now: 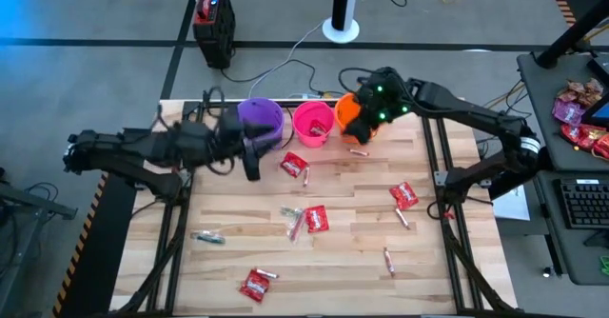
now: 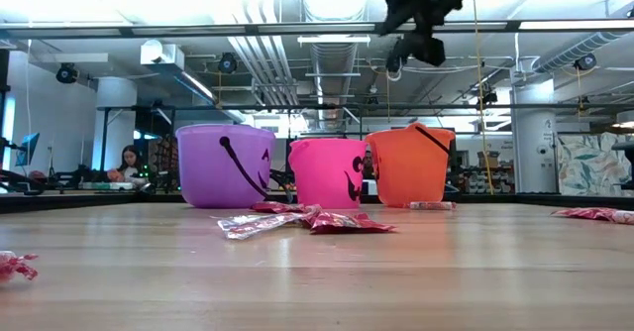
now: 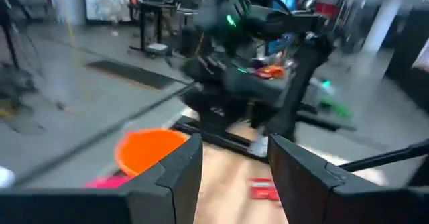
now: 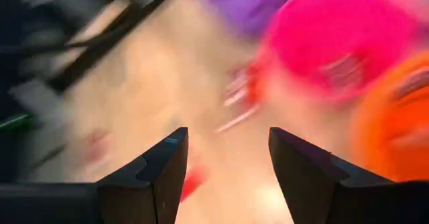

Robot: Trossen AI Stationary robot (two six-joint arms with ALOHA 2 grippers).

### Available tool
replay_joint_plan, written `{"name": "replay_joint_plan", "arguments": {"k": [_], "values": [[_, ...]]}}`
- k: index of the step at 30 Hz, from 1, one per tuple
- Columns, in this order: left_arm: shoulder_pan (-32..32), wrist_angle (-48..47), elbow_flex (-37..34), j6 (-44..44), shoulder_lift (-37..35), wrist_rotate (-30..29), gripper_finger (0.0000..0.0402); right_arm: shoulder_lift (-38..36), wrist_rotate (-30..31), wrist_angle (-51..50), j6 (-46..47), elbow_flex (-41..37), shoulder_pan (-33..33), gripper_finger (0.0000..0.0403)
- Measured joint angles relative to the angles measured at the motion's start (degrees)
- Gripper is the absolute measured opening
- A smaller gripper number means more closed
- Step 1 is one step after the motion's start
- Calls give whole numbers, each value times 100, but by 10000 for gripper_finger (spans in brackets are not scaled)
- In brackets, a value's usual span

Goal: Sort candy by brand, put in halloween buckets
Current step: Put the blue candy into the purple bucket

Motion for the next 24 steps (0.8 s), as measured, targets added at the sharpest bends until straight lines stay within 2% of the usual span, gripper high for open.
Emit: {"name": "replay_joint_plan", "arguments": {"k": [1, 3, 6, 8, 10, 15, 18, 24], "values": [[204, -352, 223, 146, 37, 217, 154, 2, -257, -310, 218, -2, 7, 194], [743, -1508, 686, 202, 130, 791, 153, 58, -263, -1292, 702, -1, -2, 186], [1588, -3864, 1334, -131, 392, 1550, 146, 185, 340, -2690, 989, 0, -11, 173], [2008, -5245, 1631, -254, 652, 1682, 137, 180, 711, -3439, 1328, -4, 59, 165], [2272, -6017, 1775, -188, 901, 1684, 127, 159, 1001, -3816, 1570, -4, 113, 159], [2932, -6145, 1643, 246, 1184, 1730, 114, 162, 1219, -3618, 1785, -37, 32, 149], [3453, -5912, 1486, 330, 1237, 1716, 114, 166, 1387, -3291, 2036, -98, -89, 144], [4246, -5617, 1209, 667, 1164, 1712, 114, 166, 1597, -3292, 2379, -154, -151, 133]]}}
